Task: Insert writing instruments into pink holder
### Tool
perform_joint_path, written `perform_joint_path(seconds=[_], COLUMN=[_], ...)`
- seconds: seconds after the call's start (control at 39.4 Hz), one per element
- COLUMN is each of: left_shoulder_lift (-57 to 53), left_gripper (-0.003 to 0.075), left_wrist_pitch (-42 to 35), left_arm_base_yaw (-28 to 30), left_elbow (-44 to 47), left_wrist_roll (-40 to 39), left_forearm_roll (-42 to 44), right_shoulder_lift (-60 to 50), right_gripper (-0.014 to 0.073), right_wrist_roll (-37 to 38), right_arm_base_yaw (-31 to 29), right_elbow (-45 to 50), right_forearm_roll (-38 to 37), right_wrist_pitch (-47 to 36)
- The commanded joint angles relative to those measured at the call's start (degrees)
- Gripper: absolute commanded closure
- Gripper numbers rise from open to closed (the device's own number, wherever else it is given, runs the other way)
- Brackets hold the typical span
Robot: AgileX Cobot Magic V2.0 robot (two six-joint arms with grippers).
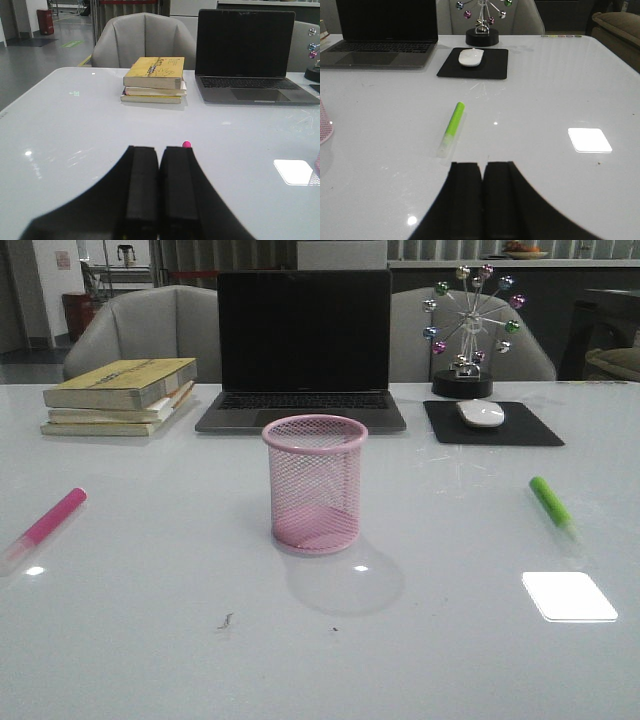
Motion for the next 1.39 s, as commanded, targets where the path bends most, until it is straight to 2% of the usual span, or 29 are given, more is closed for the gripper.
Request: perform_joint_path(seconds=[0.0,0.63,0.91,1.19,1.37], left_shoulder_lift=[-1.35,-1.35,-1.35,-1.35,-1.35], left_gripper=[0.0629,0.0629,0.0629,0.0629,0.0629], left_wrist_pitch=[-5.27,-5.58,-10.60,-28.93,-29.96], left_arm_base_yaw=[-0.07,-0.07,-0.07,-0.07,-0.07], left_elbow=[0.27,0.27,0.17,-0.68,-5.05], left_wrist_roll=[-0.64,-0.64,-0.64,-0.64,-0.64], left_forearm_roll=[-0.50,-0.50,-0.50,-2.59,-1.65], right_shoulder_lift=[-0.71,-0.72,-0.72,-0.72,-0.72], right_gripper=[0.0538,0.0538,0.0538,0.0538,0.0538], right_wrist_roll=[-0.22,-0.22,-0.22,-0.18,2.25], right_arm_base_yaw=[-0.14,-0.14,-0.14,-0.14,-0.14], right_elbow=[0.03,0.03,0.03,0.03,-0.03], right_forearm_roll=[-0.01,-0.01,-0.01,1.11,1.19], right_wrist_pitch=[-4.60,-4.65,-6.44,-19.77,-32.35])
